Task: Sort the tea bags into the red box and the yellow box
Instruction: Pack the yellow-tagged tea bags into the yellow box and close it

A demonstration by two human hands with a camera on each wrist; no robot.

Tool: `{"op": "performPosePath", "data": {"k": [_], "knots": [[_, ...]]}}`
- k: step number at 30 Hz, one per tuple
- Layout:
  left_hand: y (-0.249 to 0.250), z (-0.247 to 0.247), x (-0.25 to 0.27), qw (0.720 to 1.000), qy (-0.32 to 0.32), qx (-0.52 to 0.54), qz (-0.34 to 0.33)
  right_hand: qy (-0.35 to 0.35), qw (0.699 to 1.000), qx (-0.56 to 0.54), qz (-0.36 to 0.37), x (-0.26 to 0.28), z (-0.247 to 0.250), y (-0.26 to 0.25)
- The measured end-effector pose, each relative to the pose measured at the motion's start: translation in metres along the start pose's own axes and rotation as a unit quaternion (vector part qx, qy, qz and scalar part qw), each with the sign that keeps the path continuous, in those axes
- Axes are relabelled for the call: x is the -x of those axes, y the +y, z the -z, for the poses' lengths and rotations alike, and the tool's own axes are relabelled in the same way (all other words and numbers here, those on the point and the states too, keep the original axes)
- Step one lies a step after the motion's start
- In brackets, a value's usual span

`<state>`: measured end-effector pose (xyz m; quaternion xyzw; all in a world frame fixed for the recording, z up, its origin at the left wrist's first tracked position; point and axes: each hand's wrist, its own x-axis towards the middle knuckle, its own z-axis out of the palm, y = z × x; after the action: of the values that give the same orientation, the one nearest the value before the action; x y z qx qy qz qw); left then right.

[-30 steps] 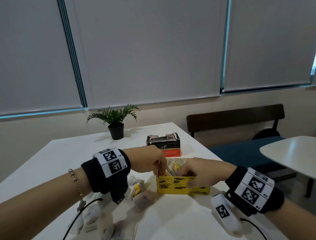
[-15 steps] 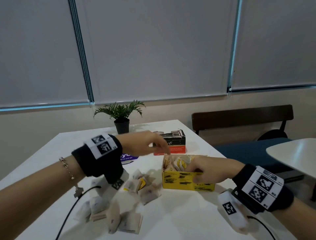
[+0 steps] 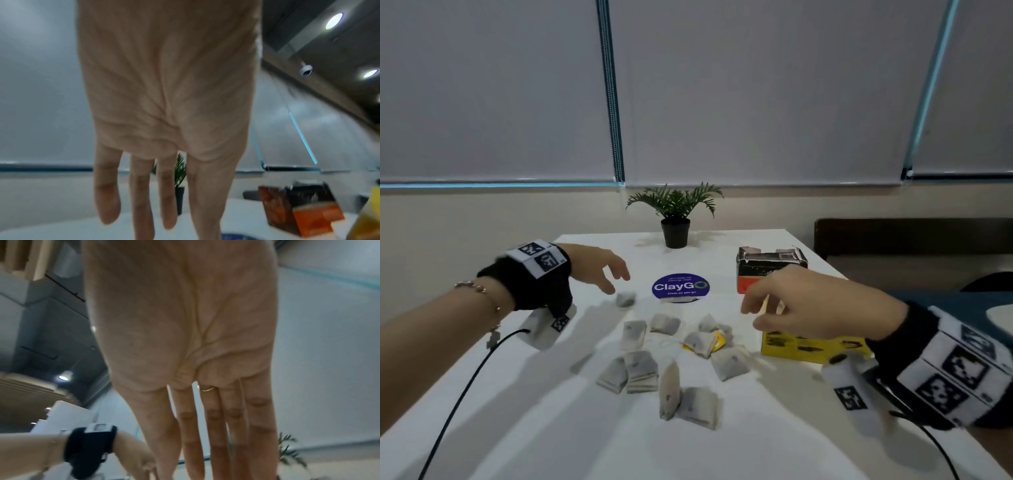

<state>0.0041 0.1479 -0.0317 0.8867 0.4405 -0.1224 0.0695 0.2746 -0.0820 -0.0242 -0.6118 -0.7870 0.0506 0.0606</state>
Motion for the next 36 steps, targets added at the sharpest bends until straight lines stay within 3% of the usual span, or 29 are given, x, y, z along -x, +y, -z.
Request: {"op": "performPosePath", "data": {"k": [4, 11, 16, 23, 30, 36], "knots": [[0.001, -0.029, -0.015, 0.999, -0.029, 0.010, 0.013, -0.048, 0.998, 0.035, 0.023, -0.038, -0.023, -0.027], [0.013, -0.048, -0.030, 0.999, -0.026, -0.033, -0.012, -0.090, 0.990, 0.099, -0.041, -0.086, -0.043, -0.028], [0.014, -0.051, -0.027, 0.999, 0.012, -0.010, -0.031, -0.091, 0.989, 0.103, -0.060, -0.104, -0.053, -0.026], [0.018, -0.048, -0.015, 0.997, -0.021, 0.056, -0.048, -0.152, 0.984, 0.052, -0.082, -0.114, -0.056, -0.027], [0.022, -0.034, 0.000, 0.986, 0.046, 0.136, -0.081, -0.197, 0.976, 0.056, -0.073, -0.121, -0.054, -0.030], [0.026, -0.013, 0.015, 0.961, 0.111, 0.217, -0.131, -0.135, 0.988, -0.029, -0.076, -0.119, -0.025, -0.026]]}}
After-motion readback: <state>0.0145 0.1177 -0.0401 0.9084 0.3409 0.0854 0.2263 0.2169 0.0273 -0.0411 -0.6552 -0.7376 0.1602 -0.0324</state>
